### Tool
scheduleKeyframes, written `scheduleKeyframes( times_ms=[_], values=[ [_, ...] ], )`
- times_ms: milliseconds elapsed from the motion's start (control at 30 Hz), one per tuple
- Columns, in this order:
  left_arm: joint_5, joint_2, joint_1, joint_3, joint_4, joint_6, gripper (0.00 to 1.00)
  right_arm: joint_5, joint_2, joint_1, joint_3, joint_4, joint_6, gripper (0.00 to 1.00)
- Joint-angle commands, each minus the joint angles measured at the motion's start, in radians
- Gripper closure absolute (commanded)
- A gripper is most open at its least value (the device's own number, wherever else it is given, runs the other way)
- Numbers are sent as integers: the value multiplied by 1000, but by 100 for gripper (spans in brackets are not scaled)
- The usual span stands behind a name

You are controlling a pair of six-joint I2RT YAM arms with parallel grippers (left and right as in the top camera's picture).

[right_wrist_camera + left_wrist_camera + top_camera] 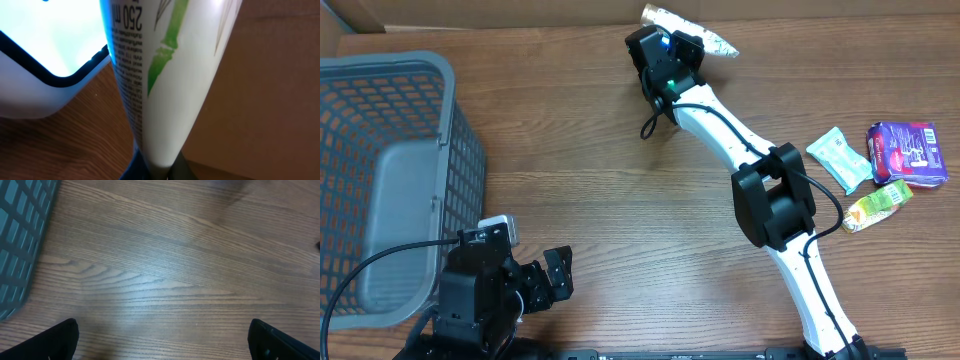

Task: Scan the item barcode
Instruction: 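Hold the white tube over the scanner window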

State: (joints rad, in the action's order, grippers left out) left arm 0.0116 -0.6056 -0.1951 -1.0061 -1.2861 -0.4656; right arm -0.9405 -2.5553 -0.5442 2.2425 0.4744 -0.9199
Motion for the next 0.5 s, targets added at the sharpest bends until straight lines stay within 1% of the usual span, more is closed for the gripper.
scheduleKeyframes(
  times_ms=[0,33,100,200,300,400,467],
  values=[
    [-2,11,-5,1,4,-6,0,-60,120,-38,27,16,33,96],
    [-2,11,-5,1,4,-6,0,-53,144,-44,27,39,51,96],
    [-2,11,-5,1,4,-6,0,-33,207,-55,27,114,137,96],
    [-2,11,-5,1,4,-6,0,89,320,-65,27,312,315,96],
    [-2,11,-5,1,4,-6,0,334,452,-56,27,530,496,96],
    [-2,11,-5,1,4,-6,0,602,579,-6,27,678,639,96],
    [-2,11,-5,1,4,-6,0,820,646,51,27,753,696,96]
  ],
)
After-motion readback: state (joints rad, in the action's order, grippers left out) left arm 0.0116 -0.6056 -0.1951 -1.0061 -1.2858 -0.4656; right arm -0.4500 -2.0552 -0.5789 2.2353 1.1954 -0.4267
